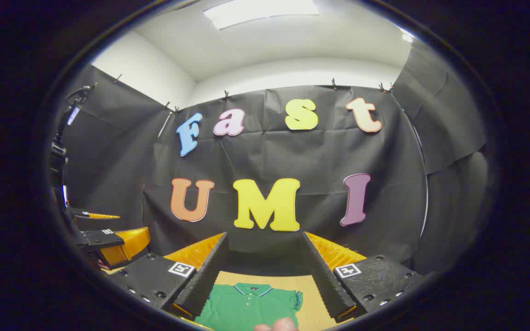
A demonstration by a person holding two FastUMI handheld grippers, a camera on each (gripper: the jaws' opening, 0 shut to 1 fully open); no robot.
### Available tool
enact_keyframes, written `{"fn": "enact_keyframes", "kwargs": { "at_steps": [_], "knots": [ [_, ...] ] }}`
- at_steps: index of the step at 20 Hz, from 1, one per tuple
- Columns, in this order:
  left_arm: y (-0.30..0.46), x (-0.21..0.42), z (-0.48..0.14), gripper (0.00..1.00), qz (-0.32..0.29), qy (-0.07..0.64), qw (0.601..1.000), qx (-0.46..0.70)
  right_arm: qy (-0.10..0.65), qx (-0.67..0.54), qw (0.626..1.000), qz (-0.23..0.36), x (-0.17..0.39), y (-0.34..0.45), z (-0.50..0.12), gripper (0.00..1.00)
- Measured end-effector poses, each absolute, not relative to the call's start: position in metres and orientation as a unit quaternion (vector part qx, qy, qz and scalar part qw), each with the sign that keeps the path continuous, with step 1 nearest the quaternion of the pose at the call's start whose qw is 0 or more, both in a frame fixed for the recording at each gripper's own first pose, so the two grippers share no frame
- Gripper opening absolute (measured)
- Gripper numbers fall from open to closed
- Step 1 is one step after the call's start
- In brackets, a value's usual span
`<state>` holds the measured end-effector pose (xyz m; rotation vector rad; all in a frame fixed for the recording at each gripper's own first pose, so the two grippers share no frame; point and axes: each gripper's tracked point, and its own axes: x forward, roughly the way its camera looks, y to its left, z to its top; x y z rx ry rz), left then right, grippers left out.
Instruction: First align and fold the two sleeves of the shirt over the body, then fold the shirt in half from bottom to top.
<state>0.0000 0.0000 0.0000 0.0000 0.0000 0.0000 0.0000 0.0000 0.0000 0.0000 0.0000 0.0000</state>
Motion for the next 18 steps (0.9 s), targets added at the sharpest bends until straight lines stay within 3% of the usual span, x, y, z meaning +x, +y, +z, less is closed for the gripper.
{"fn": "enact_keyframes", "kwargs": {
  "at_steps": [18],
  "knots": [
    [-0.014,0.025,-0.017,1.0,-0.014,0.018,1.0,0.002,0.058,-0.011,0.998,-0.036,0.032,-0.021,-0.031,0.95]
  ]
}}
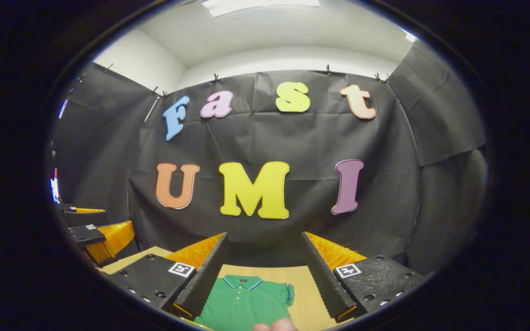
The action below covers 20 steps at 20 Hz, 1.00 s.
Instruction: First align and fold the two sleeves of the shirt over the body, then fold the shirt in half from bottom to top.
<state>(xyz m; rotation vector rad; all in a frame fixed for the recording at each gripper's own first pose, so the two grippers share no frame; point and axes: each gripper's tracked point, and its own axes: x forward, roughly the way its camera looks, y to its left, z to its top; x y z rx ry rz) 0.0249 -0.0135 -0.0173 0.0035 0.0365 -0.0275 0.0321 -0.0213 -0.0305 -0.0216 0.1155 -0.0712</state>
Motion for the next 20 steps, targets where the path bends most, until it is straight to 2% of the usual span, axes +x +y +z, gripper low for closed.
{"fn": "enact_keyframes", "kwargs": {
  "at_steps": [11,20],
  "knots": [
    [-0.017,0.032,-0.023,1.0,-0.01,0.025,1.0,0.007,0.094,-0.015,0.995,-0.034,0.044,-0.034,-0.052,0.96],
    [-0.021,0.051,-0.025,1.0,-0.002,0.027,1.0,0.004,0.204,-0.025,0.978,-0.036,0.075,-0.071,-0.144,0.96]
  ]
}}
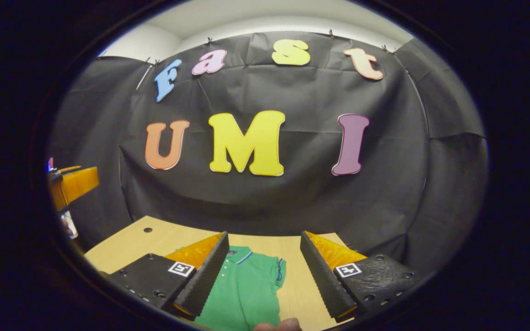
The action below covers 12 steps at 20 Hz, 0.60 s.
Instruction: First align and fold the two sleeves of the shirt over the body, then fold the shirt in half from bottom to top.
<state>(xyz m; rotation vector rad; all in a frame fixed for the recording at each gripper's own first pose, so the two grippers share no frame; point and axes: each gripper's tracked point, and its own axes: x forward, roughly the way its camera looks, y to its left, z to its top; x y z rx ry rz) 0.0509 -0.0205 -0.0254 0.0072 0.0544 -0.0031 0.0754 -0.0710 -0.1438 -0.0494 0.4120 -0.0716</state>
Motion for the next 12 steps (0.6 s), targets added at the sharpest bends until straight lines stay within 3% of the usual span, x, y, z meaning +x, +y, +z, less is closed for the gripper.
{"fn": "enact_keyframes", "kwargs": {
  "at_steps": [12],
  "knots": [
    [-0.022,0.077,-0.031,1.0,0.026,0.034,0.999,0.025,0.354,-0.027,0.935,-0.029,0.148,-0.118,-0.306,0.95]
  ]
}}
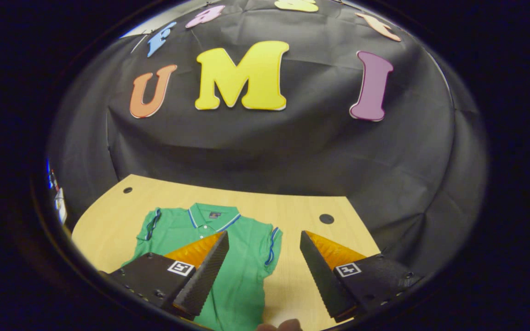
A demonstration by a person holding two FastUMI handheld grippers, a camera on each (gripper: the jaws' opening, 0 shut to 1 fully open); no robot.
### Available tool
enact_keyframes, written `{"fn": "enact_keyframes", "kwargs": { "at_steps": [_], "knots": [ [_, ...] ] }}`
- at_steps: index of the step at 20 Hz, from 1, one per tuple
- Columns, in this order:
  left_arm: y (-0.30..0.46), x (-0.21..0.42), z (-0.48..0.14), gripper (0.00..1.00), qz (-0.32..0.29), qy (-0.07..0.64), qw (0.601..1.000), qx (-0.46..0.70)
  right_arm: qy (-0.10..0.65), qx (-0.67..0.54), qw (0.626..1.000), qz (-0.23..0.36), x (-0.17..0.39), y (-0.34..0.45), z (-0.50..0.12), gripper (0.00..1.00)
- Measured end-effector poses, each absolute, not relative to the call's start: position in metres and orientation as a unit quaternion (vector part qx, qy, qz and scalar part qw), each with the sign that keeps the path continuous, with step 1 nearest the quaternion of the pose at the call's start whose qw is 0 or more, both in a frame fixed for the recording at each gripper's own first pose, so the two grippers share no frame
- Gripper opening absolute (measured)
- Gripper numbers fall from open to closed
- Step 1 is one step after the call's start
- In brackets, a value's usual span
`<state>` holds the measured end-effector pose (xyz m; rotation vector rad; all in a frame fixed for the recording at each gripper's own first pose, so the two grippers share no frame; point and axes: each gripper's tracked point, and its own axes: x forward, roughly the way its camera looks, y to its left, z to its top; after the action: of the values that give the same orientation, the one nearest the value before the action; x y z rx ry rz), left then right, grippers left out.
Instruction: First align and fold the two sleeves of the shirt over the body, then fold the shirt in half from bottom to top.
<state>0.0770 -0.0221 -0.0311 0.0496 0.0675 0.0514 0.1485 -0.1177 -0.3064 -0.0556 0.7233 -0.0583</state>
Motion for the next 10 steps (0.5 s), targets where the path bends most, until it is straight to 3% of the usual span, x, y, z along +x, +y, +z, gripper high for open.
{"fn": "enact_keyframes", "kwargs": {
  "at_steps": [10],
  "knots": [
    [-0.017,0.105,-0.052,1.0,0.043,0.059,0.997,0.023,0.459,-0.051,0.886,-0.027,0.187,-0.154,-0.445,0.96]
  ]
}}
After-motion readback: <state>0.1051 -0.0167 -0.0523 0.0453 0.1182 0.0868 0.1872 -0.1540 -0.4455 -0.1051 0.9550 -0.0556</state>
